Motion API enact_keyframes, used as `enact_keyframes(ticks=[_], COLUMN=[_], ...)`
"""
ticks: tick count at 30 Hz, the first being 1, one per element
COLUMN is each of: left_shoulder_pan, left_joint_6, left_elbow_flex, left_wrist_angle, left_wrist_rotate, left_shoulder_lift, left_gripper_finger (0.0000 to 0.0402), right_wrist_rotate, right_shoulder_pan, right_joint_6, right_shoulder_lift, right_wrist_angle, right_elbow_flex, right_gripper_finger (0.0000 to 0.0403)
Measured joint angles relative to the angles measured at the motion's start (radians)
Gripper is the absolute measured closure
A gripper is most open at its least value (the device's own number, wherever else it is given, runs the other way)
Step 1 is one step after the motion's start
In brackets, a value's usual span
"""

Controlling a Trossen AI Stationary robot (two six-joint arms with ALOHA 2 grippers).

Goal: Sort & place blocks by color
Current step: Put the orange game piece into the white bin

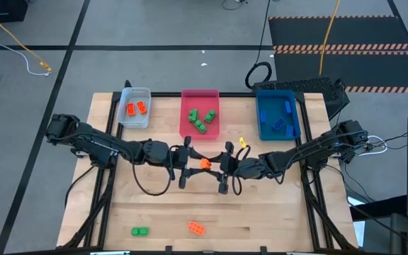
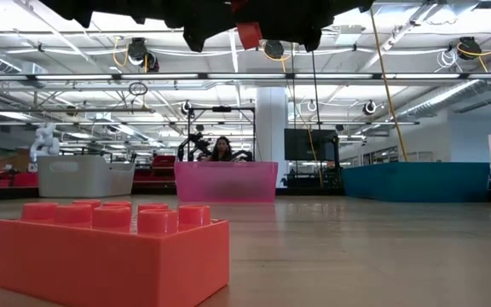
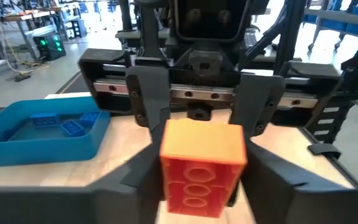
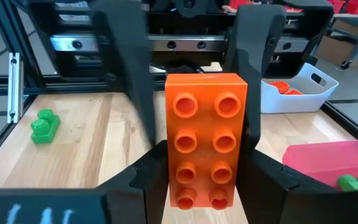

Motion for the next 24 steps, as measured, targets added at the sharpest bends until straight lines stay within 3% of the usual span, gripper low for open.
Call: enact_keyframes(ticks=[3, 9, 17, 24], left_shoulder_pan=[0.000, 0.000, 0.003, 0.004], left_joint_6=[0.009, 0.017, 0.019, 0.031], left_elbow_flex=[0.000, 0.000, -0.001, -0.001], left_wrist_angle=[-0.008, -0.012, -0.079, -0.282], left_wrist_rotate=[0.003, 0.000, -0.019, -0.160], left_shoulder_lift=[0.000, 0.000, -0.045, -0.174], left_gripper_finger=[0.0268, 0.0267, 0.0267, 0.0267], right_wrist_rotate=[-0.003, -0.005, 0.002, 0.003], right_shoulder_pan=[0.000, 0.000, 0.000, 0.000], right_joint_6=[0.003, 0.000, 0.048, 0.052], right_shoulder_lift=[0.000, 0.000, -0.001, 0.000], right_wrist_angle=[-0.003, -0.003, -0.070, -0.106], right_elbow_flex=[0.000, 0.000, 0.000, 0.000], right_gripper_finger=[0.0250, 0.0254, 0.0223, 0.0214])
